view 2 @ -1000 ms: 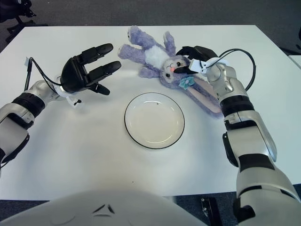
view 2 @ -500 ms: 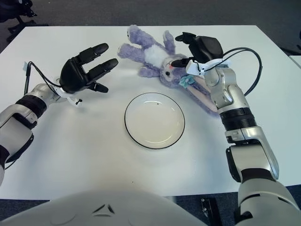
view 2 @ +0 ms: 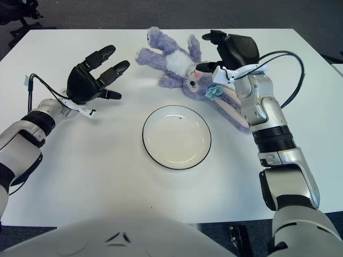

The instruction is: Put the doll into the plate.

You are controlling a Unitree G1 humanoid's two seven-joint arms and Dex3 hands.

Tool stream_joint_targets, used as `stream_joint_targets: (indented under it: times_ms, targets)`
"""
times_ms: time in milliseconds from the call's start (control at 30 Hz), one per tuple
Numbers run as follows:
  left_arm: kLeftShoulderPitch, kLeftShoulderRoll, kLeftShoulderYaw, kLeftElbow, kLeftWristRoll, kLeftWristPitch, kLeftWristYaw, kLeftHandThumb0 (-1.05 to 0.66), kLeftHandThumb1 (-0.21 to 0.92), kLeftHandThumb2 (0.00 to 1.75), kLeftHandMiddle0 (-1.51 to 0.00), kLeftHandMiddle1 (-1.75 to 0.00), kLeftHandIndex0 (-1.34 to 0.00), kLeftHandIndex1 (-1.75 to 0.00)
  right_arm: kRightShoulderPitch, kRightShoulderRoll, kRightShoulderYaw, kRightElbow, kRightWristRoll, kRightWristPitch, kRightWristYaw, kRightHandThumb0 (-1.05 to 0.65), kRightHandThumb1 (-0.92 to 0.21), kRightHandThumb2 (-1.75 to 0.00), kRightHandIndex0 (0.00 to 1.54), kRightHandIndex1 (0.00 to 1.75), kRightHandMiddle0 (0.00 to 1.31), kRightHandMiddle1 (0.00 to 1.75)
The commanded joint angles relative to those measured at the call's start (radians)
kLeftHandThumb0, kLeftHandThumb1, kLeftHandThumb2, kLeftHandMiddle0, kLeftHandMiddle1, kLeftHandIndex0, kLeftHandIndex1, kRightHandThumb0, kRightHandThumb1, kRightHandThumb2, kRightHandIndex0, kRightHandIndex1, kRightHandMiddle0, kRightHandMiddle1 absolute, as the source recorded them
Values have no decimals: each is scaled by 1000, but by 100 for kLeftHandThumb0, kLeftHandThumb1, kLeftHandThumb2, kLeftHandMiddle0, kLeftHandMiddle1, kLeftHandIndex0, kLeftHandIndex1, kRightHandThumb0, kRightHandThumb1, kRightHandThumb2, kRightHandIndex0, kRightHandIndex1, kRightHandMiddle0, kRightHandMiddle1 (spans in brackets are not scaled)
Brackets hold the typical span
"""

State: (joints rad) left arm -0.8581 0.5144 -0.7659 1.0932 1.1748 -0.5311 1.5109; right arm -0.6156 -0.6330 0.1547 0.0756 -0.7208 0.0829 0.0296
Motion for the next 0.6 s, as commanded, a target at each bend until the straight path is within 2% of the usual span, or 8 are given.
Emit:
stream_joint_targets:
  times_ms: [0,167,300,400,567]
  targets:
    - [6,-4,7,8,-22,2,-16,-26,92,30,-62,-4,-63,-7,-16,10,-13,-9,-4,-3,-15,-68,-92,-49,48,0,42,22]
    - [5,-8,4,16,-30,1,-22,-26,92,31,-62,-4,-64,-7,-12,14,-13,-7,-3,-7,-20,-74,-92,-53,47,0,42,22]
    - [4,-13,2,24,-38,-1,-27,-27,92,31,-62,-4,-64,-8,18,6,10,-41,6,9,76,-76,-92,-54,46,0,42,22]
    - [4,-15,2,25,-41,-2,-29,-27,92,31,-62,-4,-64,-8,24,5,13,-43,14,2,104,-76,-92,-54,46,0,41,21]
    - [9,-16,4,25,-45,-4,-32,-27,92,31,-62,-4,-64,-8,21,23,46,33,20,-25,139,-75,-92,-54,45,0,39,20]
